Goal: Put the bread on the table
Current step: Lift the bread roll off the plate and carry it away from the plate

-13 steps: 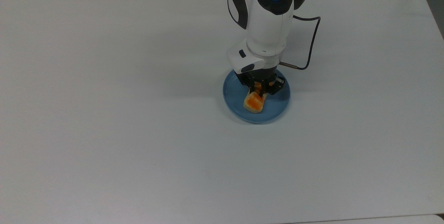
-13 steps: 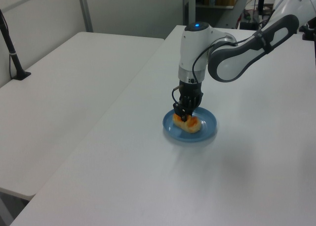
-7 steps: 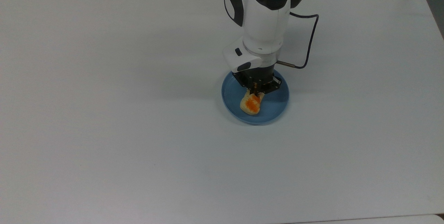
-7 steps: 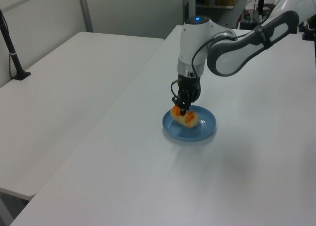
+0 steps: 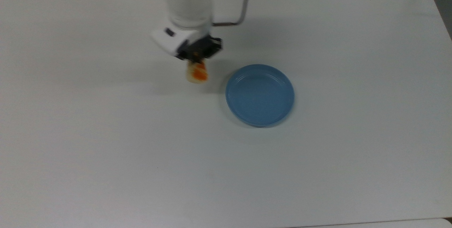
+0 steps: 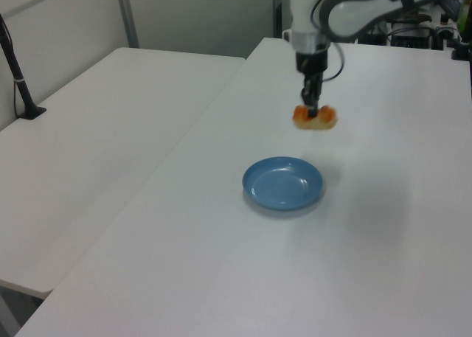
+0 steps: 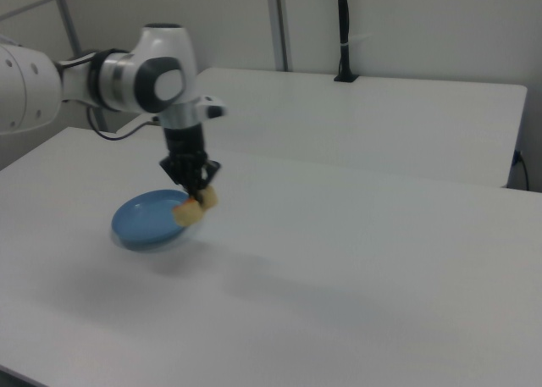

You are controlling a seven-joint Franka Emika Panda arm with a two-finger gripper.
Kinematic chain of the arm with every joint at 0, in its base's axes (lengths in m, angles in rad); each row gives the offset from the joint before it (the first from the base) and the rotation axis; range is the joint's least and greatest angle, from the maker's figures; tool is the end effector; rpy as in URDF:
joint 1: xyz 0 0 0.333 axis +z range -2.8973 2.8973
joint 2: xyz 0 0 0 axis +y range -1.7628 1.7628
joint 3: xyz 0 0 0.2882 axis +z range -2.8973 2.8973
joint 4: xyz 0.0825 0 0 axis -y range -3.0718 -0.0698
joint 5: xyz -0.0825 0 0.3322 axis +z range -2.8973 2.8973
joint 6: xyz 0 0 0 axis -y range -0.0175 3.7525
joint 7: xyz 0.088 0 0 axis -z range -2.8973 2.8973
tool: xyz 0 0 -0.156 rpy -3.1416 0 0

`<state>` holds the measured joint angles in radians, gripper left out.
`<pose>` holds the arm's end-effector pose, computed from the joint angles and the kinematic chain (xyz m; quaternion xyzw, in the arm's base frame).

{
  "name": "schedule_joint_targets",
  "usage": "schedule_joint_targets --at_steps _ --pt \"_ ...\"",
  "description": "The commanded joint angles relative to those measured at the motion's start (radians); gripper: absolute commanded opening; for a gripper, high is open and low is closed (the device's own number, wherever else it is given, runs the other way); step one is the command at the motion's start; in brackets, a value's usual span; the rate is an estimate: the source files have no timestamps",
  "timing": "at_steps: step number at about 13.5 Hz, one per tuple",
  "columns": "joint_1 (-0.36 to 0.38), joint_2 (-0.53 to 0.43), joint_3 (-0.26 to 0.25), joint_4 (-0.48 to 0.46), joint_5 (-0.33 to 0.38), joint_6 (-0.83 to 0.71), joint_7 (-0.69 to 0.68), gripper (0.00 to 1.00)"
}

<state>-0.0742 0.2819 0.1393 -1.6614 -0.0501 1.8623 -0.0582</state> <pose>0.5733 0.0261 0.3816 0.9969 0.0677 -0.0390 0.0044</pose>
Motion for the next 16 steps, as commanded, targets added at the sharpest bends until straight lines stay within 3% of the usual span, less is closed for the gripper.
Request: schedule_joint_targets --at_steps 1,5,9,12,16 --pt "-0.145 -0.058 0.003 -0.066 0.024 -0.061 -0.328 0.00" --pt "-0.272 -0.072 -0.006 -0.145 0.021 -0.003 -0.494 0.00" --pt "-0.430 -0.082 -0.055 -0.193 0.022 0.029 -0.699 0.00" --pt "-0.492 -0.067 -0.113 -0.253 0.027 0.166 -0.836 0.00" --pt "-0.547 0.016 -0.121 -0.293 0.079 0.357 -0.894 0.00"
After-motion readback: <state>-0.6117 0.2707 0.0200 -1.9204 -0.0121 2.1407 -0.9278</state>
